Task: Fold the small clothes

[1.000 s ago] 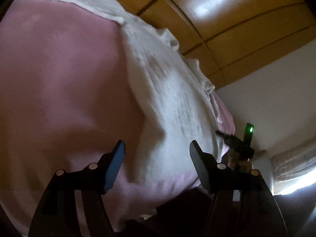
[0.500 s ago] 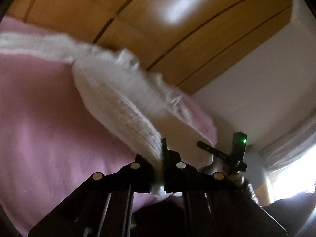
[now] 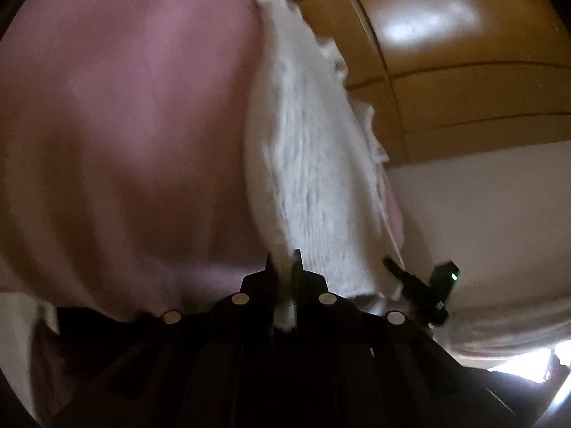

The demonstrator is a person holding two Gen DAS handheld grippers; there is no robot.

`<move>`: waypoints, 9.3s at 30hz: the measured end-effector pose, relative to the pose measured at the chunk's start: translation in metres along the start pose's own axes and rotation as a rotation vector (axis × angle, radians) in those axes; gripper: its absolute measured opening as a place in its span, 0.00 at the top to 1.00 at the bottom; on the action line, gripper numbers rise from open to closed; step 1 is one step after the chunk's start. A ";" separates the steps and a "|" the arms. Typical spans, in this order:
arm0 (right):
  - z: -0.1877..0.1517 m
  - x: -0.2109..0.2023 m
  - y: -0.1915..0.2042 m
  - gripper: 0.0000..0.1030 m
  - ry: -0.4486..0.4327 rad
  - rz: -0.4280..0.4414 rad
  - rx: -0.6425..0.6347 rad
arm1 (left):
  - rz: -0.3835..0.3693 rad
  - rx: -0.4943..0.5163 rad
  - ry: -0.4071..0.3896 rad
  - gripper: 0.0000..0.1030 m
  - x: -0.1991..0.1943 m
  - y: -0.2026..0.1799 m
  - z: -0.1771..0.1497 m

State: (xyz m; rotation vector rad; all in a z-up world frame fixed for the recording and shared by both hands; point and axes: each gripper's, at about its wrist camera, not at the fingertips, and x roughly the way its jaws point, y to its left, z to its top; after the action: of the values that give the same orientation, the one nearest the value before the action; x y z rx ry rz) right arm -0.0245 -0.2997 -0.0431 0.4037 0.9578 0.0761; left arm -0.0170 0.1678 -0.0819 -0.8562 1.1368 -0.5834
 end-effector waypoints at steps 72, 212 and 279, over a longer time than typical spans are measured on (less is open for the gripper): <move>0.210 0.017 -0.215 0.30 -0.299 -0.813 0.185 | 0.585 0.524 -0.218 0.16 0.119 -0.098 0.100; 0.198 0.153 0.005 0.05 -0.112 -0.168 0.021 | 0.632 0.451 -0.261 0.91 0.188 -0.105 0.255; 0.107 0.144 0.089 0.02 -0.175 -0.292 -0.226 | 0.136 0.261 -0.528 0.95 0.029 -0.144 0.244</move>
State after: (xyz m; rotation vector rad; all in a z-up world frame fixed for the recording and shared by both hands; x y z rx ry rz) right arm 0.1554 -0.2148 -0.0684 0.0587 0.8160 -0.1141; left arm 0.2258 0.1341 0.0641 -0.6477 0.6149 -0.3514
